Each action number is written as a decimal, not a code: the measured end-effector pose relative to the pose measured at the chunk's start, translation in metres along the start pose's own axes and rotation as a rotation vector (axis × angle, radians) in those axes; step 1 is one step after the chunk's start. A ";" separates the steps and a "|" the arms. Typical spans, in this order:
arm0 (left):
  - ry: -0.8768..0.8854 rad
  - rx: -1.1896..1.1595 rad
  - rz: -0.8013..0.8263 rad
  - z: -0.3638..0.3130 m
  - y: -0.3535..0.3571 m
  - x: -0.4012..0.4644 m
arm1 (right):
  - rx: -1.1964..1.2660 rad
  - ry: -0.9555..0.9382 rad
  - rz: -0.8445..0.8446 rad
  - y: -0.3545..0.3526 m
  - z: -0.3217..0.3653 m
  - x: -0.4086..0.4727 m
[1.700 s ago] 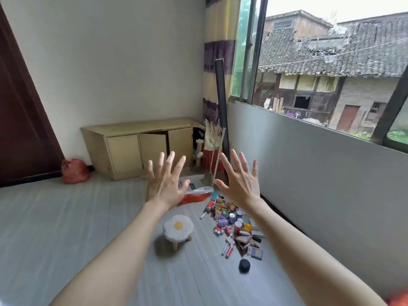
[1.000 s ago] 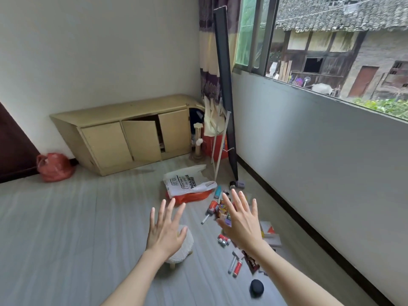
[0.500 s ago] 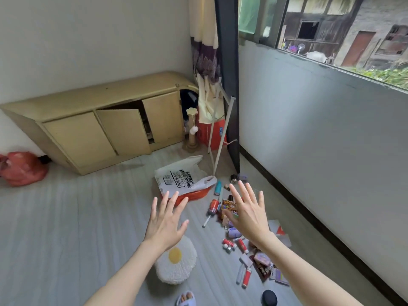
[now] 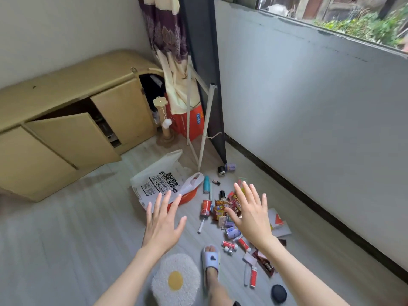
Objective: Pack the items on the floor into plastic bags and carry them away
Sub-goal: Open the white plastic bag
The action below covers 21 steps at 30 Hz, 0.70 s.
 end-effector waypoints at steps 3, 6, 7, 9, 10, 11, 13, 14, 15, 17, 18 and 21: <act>0.001 0.019 0.124 0.002 0.031 0.031 | 0.007 0.078 0.086 0.019 -0.031 0.030; -0.012 0.017 0.192 0.006 0.047 0.063 | 0.018 0.134 0.113 0.021 -0.058 0.054; 0.001 0.025 0.201 0.003 0.048 0.074 | 0.013 0.146 0.118 0.021 -0.065 0.060; 0.035 0.037 0.218 -0.005 0.050 0.098 | 0.005 0.185 0.127 0.021 -0.080 0.073; 0.044 0.035 0.219 -0.009 0.049 0.107 | 0.001 0.196 0.124 0.021 -0.084 0.078; 0.050 0.031 0.219 -0.014 0.048 0.113 | -0.004 0.200 0.119 0.021 -0.085 0.081; 0.062 0.006 0.232 -0.023 0.054 0.130 | 0.002 0.219 0.118 0.025 -0.092 0.092; 0.069 0.000 0.244 -0.027 0.058 0.135 | 0.012 0.235 0.133 0.030 -0.094 0.097; 0.073 -0.006 0.259 -0.029 0.064 0.140 | 0.025 0.256 0.154 0.037 -0.096 0.101; 0.080 -0.017 0.289 -0.030 0.076 0.149 | 0.038 0.282 0.178 0.050 -0.099 0.110; 0.082 -0.023 0.301 -0.028 0.083 0.154 | 0.038 0.293 0.188 0.056 -0.101 0.114; 0.087 -0.046 0.328 -0.017 0.101 0.172 | 0.050 0.317 0.226 0.081 -0.101 0.127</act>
Point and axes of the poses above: each hand's wrist, its own x-axis towards the middle knuckle, its own y-axis out of the palm, z = x × y, the point moved 9 cm from there along x, towards the middle knuckle, and after that the axes turned 14 degrees about x, right-handed, at the moved point
